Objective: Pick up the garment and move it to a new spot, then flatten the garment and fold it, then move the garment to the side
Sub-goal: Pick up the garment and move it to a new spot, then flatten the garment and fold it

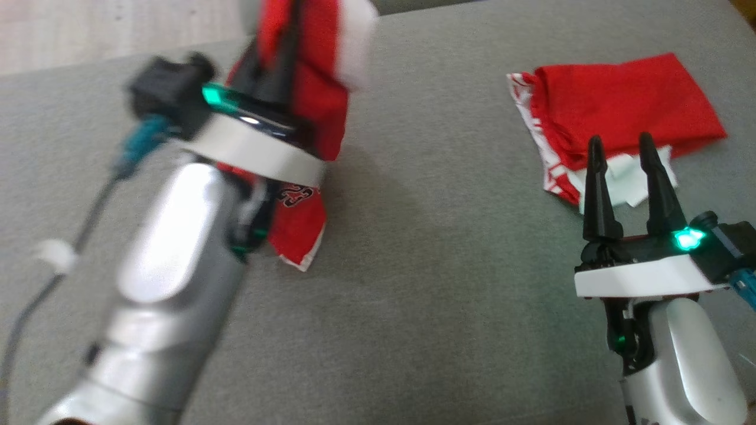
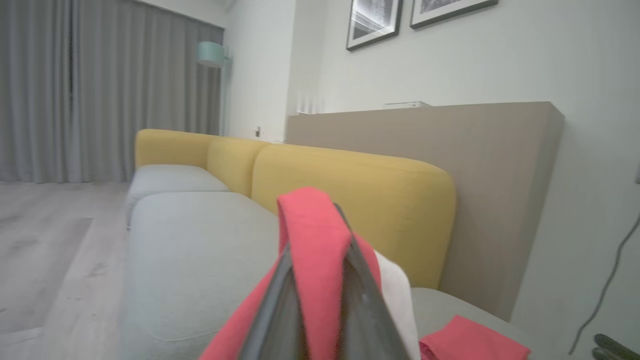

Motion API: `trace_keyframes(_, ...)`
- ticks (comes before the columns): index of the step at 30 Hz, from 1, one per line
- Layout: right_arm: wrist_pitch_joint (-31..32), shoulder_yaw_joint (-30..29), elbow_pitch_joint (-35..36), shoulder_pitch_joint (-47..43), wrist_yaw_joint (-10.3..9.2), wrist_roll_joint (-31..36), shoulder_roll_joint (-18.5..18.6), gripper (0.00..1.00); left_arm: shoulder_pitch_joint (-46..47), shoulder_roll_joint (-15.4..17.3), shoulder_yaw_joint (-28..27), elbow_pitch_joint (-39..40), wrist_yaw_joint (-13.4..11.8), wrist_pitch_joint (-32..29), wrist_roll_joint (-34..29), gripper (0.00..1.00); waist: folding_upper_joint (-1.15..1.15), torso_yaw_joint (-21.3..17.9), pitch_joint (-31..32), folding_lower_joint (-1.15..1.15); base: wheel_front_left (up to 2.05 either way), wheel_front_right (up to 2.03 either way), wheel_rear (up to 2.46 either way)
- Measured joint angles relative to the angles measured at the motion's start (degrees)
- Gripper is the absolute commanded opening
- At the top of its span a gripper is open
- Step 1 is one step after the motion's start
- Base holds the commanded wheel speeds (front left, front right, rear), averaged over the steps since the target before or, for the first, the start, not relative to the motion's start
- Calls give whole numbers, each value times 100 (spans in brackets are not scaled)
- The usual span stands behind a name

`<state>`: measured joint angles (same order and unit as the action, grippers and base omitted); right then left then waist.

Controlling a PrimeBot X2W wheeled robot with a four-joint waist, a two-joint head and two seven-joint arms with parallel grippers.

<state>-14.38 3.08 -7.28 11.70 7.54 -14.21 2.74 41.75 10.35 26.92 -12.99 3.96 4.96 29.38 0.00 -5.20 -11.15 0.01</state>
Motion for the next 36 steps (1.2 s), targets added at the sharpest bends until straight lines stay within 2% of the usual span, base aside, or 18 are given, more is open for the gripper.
trace_keyframes(3, 0, 29, -4, -1, 0, -1, 1, 100, 57, -339, 281, -226, 12, 131, -33, 100, 0, -163, -41, 0, 0, 0, 0)
trace_keyframes(6, 0, 10, -3, -3, 0, 0, 1, 100, 12, -453, 488, -428, 57, 383, -134, 100, 0, -210, -7, 0, 0, 0, 0)
trace_keyframes(11, 0, -113, -2, -45, 0, 81, 1, 100, -290, -133, 285, -637, -51, 699, -171, 100, 0, 12, 121, 0, 0, 0, 0)
trace_keyframes(17, 0, -149, -41, -265, 0, 214, 1, 100, -1289, 393, -154, -657, -286, 928, -216, 100, 0, 449, 349, -1, 0, 0, 0)
trace_keyframes(21, 0, -125, -102, -498, 0, 276, 0, 100, -2159, 486, -408, -446, -358, 949, -255, 100, 0, 789, 503, -1, 0, 0, 0)
trace_keyframes(26, 0, -67, -163, -651, 0, 302, -1, 100, -3150, 331, -772, 79, -402, 951, -530, 100, 0, 1178, 646, -2, 0, 0, 0)
trace_keyframes(30, 0, -18, -169, -663, 0, 269, -2, 100, -3545, -85, -1104, 291, -394, 958, -617, 100, 0, 1413, 679, -1, 0, 0, 0)
trace_keyframes(34, 0, 43, -169, -660, 0, 345, -2, 100, -3559, -311, -1289, 382, -223, 967, -842, 100, 0, 1587, 656, -1, 0, 0, 0)
trace_keyframes(36, 41, 312, -172, -636, 0, 358, 4, 100, -3552, -390, -1352, 376, -135, 967, -935, 100, 0, 1662, 617, -1, 0, 0, 0)
